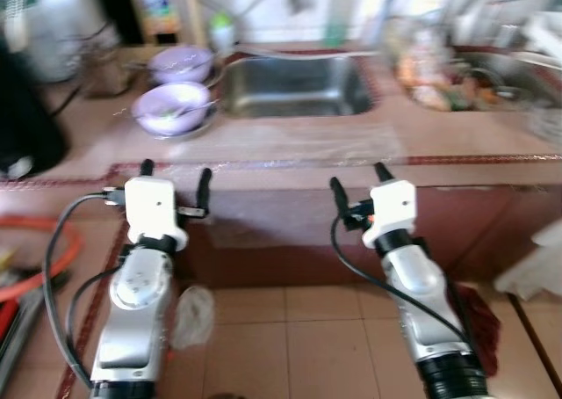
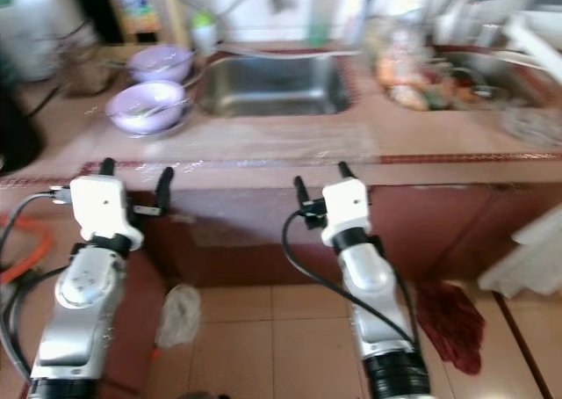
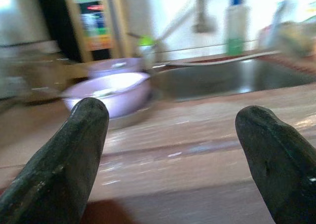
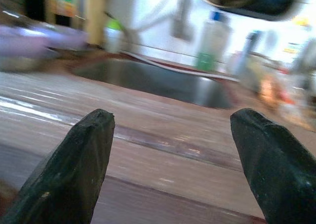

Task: Kitchen organization

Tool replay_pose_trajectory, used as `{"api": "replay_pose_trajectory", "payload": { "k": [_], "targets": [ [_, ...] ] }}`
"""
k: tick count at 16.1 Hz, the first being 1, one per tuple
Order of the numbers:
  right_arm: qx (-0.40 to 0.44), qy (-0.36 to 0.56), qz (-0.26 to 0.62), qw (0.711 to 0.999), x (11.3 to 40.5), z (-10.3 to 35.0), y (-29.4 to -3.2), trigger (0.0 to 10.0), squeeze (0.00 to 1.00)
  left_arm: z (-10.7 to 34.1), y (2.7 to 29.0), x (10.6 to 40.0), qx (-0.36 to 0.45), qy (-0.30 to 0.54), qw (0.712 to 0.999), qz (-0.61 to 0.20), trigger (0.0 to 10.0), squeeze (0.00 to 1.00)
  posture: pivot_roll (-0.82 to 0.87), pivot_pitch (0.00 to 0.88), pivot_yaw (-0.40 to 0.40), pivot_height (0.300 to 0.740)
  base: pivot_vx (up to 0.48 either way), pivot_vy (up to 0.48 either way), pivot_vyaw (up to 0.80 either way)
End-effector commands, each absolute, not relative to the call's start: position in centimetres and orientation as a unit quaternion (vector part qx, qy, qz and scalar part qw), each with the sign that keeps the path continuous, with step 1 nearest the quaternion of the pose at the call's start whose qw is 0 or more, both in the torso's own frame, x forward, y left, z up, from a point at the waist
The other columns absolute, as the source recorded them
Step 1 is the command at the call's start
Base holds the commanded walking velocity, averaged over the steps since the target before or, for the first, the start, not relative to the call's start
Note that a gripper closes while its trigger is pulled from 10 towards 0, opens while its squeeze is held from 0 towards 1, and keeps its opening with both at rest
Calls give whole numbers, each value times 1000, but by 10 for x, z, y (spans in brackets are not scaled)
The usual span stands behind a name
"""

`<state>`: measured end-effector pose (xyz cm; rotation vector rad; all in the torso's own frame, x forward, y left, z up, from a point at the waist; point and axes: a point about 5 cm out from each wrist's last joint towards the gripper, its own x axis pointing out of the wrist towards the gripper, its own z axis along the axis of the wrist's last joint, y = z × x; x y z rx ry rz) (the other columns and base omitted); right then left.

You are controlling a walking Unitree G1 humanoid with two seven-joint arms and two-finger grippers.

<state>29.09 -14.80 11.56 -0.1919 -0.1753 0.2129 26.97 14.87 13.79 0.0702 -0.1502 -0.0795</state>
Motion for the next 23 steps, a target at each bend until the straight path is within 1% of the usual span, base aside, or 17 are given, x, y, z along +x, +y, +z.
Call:
{"api": "replay_pose_trajectory", "payload": {
  "k": [1, 6, 9, 12, 15, 17, 23],
  "targets": [
    [-95, -96, 101, 986, 294, 120, -148, 10000, 0, 144, 151, 271, 39, -83, 995, -40, 10000, 0, 28, 0, 8, 740, 292, 0, 0],
    [-92, -101, 99, 986, 297, 123, -147, 10000, 0, 159, 151, 273, 30, -108, 993, -32, 10000, 0, 38, 0, 7, 740, 287, 0, 490],
    [-88, -103, 102, 985, 298, 124, -145, 10000, 0, 172, 150, 273, 38, -138, 989, -30, 10000, 0, 46, 0, 1, 740, 276, 0, 663],
    [-86, -105, 100, 986, 301, 126, -145, 10000, 0, 170, 150, 274, 42, -133, 990, -33, 10000, 0, 47, 0, 2, 740, 280, 0, 600],
    [-82, -107, 92, 987, 303, 126, -147, 10000, 0, 166, 146, 274, 44, -124, 990, -44, 10000, 0, 47, 0, 2, 740, 276, 0, 0],
    [-84, -108, 87, 987, 303, 127, -148, 10000, 0, 165, 142, 275, 41, -121, 990, -60, 10000, 0, 47, 0, 2, 740, 0, 0, 0],
    [-87, -107, 83, 987, 302, 125, -148, 10000, 0, 165, 139, 275, 34, -120, 990, -65, 10000, 0, 35, 0, 6, 740, 0, -426, 0]
  ]
}}
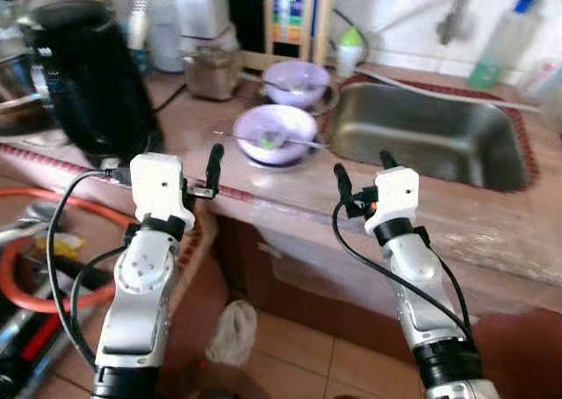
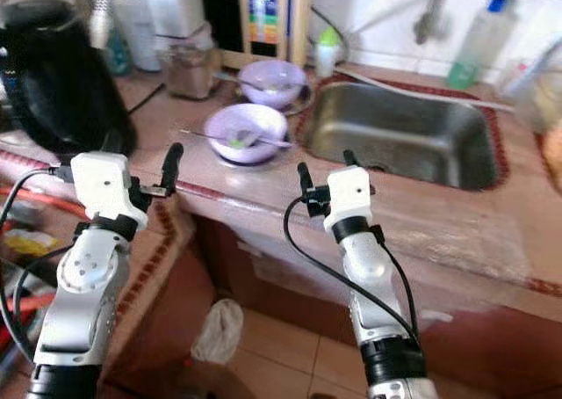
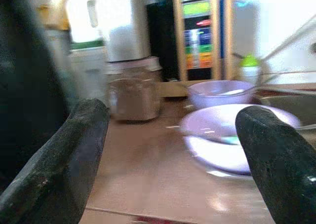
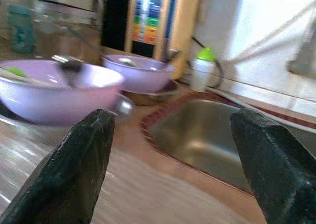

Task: Kitchen organization

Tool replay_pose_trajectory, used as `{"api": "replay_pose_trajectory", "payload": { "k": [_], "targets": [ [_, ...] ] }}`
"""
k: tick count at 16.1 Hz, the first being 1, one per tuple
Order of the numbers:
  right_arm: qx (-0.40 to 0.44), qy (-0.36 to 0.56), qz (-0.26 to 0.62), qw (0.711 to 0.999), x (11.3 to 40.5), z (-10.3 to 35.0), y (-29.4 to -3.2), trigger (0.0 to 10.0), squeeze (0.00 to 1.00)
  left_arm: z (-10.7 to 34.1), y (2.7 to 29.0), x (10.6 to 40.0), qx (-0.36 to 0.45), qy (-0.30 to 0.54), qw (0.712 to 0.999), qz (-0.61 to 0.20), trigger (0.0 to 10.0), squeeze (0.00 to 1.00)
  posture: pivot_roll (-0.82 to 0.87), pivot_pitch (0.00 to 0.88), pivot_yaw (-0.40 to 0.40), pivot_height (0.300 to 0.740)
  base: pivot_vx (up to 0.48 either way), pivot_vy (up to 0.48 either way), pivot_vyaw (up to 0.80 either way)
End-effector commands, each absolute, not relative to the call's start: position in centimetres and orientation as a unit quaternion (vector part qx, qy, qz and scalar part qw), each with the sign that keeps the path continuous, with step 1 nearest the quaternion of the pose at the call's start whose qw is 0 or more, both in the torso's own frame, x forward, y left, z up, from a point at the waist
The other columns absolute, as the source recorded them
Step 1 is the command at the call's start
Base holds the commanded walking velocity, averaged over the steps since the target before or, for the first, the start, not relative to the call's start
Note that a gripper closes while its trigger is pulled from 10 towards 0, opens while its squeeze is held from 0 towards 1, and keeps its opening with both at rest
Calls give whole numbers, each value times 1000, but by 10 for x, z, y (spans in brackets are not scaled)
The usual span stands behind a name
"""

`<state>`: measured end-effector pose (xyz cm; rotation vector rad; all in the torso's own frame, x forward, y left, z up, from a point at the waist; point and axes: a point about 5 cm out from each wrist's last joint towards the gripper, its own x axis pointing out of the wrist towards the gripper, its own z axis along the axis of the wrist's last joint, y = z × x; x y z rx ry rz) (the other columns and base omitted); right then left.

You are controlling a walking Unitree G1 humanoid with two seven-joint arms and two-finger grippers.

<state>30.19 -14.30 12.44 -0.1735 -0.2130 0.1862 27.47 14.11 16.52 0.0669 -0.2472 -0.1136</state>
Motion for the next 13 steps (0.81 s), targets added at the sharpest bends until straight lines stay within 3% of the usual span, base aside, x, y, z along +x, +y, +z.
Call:
{"api": "replay_pose_trajectory", "payload": {
  "k": [1, 10, 13],
  "targets": [
    [-88, -107, 82, 987, 302, 125, -148, 10000, 0, 165, 139, 275, 34, -121, 990, -64, 10000, 0, 35, 0, 6, 740, 0, -472, 0],
    [-86, -107, 83, 987, 303, 125, -145, 10000, 0, 164, 139, 275, 50, -120, 989, -64, 10000, 0, 40, 0, 9, 740, 0, -468, 0],
    [-89, -102, 85, 987, 298, 123, -146, 10000, 0, 160, 143, 274, 60, -119, 990, -48, 10000, 0, 40, 0, 9, 740, 0, 0, 0]
  ]
}}
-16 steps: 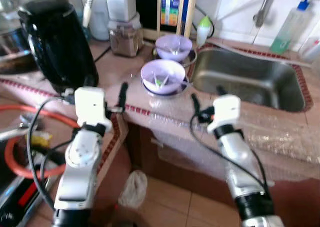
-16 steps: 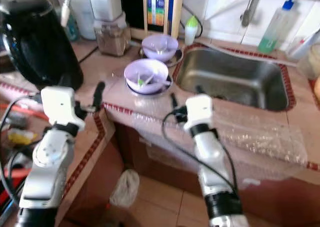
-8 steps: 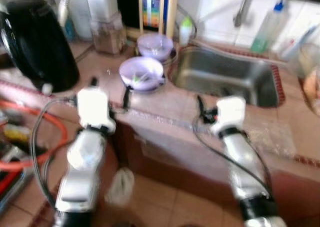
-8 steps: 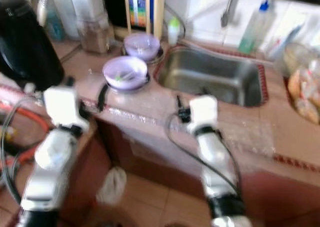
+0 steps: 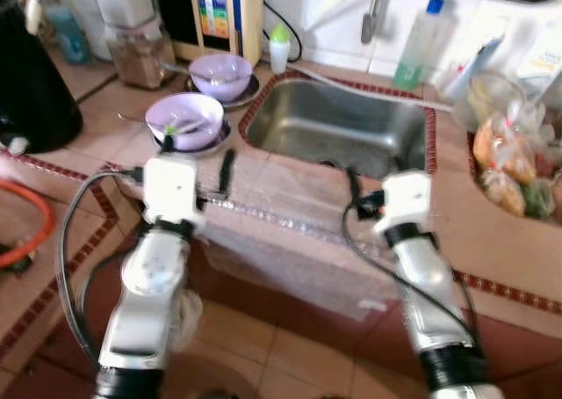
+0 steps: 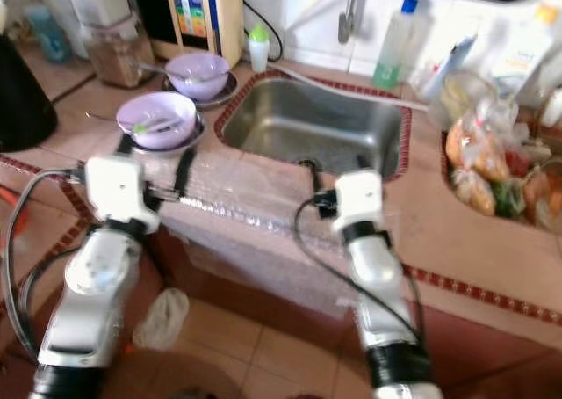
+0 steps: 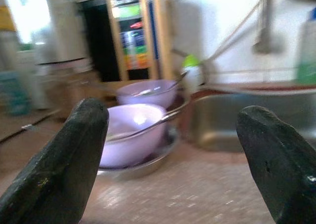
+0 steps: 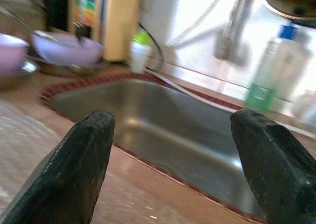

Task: Kitchen organization

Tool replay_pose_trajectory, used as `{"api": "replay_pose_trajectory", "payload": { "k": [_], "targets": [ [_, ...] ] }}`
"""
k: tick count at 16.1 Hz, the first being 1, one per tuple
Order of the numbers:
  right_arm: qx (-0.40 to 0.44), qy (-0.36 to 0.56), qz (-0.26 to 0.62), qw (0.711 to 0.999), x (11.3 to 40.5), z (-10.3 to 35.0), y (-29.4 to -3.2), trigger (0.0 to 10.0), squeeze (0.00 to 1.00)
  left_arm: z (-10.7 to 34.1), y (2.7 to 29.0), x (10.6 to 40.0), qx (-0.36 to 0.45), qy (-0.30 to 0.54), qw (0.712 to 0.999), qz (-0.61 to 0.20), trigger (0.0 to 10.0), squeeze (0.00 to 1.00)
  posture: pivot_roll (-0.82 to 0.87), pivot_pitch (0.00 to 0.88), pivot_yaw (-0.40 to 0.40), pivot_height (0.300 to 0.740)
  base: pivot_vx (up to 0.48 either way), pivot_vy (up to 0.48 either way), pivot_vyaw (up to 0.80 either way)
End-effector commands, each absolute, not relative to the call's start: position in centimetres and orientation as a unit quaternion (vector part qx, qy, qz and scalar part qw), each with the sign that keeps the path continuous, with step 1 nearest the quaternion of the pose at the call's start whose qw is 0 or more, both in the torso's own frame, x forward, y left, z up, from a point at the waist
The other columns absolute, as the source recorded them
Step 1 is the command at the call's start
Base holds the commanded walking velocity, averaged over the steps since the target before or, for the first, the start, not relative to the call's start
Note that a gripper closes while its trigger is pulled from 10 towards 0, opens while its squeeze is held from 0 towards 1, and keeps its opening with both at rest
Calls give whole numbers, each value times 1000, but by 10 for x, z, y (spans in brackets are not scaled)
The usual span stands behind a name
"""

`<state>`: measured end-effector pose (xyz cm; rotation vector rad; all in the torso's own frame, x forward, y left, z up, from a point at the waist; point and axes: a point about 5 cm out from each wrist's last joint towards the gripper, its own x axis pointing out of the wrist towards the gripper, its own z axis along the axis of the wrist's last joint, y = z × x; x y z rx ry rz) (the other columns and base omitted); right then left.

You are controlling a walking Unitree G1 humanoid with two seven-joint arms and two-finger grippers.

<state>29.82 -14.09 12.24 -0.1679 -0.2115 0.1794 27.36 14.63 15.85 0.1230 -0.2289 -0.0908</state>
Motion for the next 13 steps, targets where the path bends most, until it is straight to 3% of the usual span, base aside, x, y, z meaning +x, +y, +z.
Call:
{"api": "replay_pose_trajectory", "payload": {
  "k": [1, 6, 13],
  "targets": [
    [-85, -93, 88, 988, 294, 117, -145, 10000, 0, 155, 147, 273, 69, -109, 991, -41, 10000, 0, 40, 0, 9, 740, 0, 0, 0],
    [-67, -72, 92, 991, 286, 106, -138, 10000, 0, 148, 153, 269, 39, -91, 995, -27, 10000, 0, 34, 0, 9, 740, 0, 0, 0],
    [-63, -75, 86, 991, 291, 109, -141, 10000, 0, 152, 146, 272, 47, -98, 993, -45, 10000, 0, 28, 0, 10, 740, 0, 447, -285]
  ]
}}
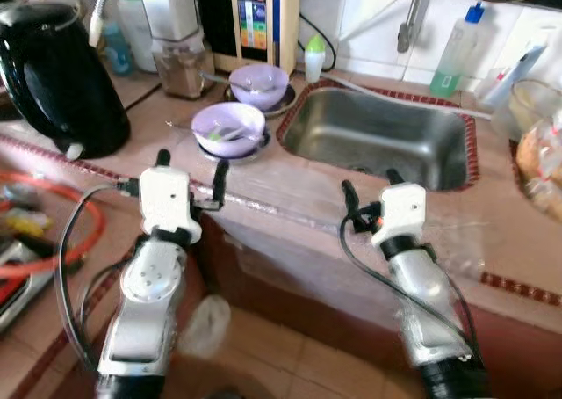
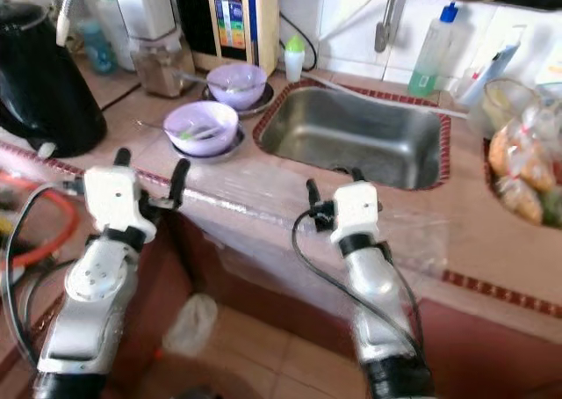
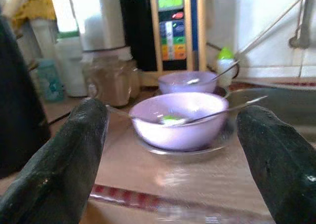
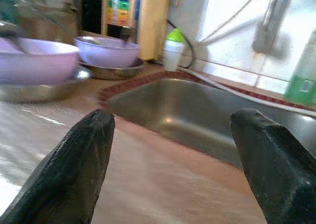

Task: Kitchen organization

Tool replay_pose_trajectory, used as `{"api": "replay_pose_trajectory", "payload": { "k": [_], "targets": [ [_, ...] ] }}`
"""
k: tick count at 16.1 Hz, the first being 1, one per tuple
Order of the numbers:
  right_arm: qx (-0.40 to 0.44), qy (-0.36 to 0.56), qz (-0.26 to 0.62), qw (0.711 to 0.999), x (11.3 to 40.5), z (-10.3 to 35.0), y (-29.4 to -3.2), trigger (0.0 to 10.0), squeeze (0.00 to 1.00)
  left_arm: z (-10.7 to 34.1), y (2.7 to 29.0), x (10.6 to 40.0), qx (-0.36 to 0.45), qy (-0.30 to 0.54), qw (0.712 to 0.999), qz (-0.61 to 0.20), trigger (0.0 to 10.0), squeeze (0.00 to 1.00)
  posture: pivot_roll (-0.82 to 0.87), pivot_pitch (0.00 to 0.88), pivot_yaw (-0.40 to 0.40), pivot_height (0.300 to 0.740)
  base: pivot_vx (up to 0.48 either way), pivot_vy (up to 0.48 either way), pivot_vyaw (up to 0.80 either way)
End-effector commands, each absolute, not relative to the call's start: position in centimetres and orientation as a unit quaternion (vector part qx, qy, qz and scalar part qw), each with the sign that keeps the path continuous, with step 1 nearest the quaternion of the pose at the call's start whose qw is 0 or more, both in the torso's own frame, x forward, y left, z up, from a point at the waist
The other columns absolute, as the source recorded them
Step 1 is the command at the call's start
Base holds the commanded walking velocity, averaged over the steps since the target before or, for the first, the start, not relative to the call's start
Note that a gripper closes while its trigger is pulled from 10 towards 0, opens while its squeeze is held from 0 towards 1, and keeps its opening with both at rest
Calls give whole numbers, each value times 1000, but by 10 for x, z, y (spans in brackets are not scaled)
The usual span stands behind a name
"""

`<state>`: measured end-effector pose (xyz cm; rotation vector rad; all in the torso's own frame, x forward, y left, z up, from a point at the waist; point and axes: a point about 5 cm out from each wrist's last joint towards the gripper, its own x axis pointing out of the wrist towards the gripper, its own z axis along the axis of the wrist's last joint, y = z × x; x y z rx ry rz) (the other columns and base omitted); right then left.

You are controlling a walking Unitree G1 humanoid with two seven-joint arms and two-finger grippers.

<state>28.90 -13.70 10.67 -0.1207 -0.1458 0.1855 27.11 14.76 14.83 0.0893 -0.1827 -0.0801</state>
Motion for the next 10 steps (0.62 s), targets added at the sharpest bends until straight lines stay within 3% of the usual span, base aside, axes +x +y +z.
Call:
{"api": "replay_pose_trajectory", "payload": {
  "k": [1, 7, 10],
  "targets": [
    [-62, -75, 87, 991, 290, 109, -140, 10000, 0, 152, 145, 271, 50, -100, 993, -46, 10000, 0, 28, 0, 10, 740, 0, 0, 0],
    [-59, -72, 88, 992, 291, 108, -138, 10000, 0, 151, 138, 269, 50, -99, 991, -79, 10000, 0, 34, 0, 7, 740, 0, 0, 0],
    [-58, -75, 87, 992, 292, 110, -138, 10000, 0, 154, 136, 268, 47, -107, 989, -91, 10000, 0, 38, 0, 5, 740, 92, 0, -344]
  ]
}}
